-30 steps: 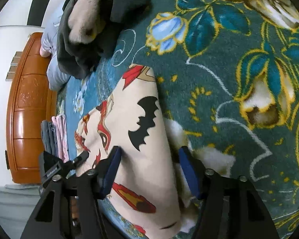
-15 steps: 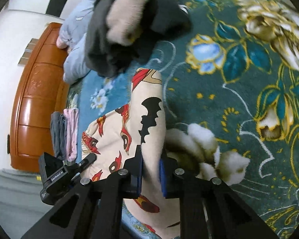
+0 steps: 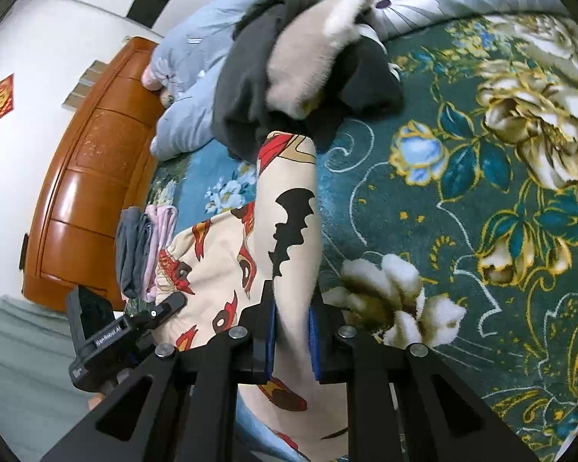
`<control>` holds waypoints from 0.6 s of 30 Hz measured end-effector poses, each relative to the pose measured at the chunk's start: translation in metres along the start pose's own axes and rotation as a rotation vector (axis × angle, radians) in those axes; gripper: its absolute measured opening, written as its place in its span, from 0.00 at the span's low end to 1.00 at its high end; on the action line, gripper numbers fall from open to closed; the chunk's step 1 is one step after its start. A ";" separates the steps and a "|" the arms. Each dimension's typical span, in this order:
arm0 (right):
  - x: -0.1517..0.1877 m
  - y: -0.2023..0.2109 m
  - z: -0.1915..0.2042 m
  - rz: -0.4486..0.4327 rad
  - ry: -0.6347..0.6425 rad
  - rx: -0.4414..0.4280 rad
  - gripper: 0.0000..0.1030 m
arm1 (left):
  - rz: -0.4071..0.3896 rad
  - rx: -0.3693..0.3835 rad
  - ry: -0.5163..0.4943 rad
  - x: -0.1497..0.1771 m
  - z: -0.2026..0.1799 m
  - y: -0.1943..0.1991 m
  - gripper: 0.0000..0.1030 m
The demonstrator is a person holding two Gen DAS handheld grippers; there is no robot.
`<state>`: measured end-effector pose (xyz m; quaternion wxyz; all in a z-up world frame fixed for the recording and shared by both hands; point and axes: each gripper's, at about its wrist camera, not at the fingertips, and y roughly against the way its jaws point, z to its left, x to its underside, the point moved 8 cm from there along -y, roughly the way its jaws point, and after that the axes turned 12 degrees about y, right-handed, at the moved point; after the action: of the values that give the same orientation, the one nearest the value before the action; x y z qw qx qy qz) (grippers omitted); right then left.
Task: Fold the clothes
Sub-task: 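Lift the folded pants with both grippers off the blanket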
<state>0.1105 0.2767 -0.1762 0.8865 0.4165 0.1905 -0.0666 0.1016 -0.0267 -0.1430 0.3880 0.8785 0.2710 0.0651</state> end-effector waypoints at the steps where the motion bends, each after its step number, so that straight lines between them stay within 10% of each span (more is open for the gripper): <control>1: 0.002 -0.001 0.000 0.003 0.003 0.001 0.14 | -0.005 0.002 0.000 0.001 -0.003 0.001 0.25; 18: -0.095 -0.037 0.061 0.027 0.155 -0.047 0.14 | -0.121 -0.021 -0.066 -0.059 0.000 0.043 0.24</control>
<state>0.0300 0.2019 -0.1297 0.8795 0.4018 0.2544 -0.0177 0.0696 -0.0812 -0.1065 0.4093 0.8579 0.3102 0.0153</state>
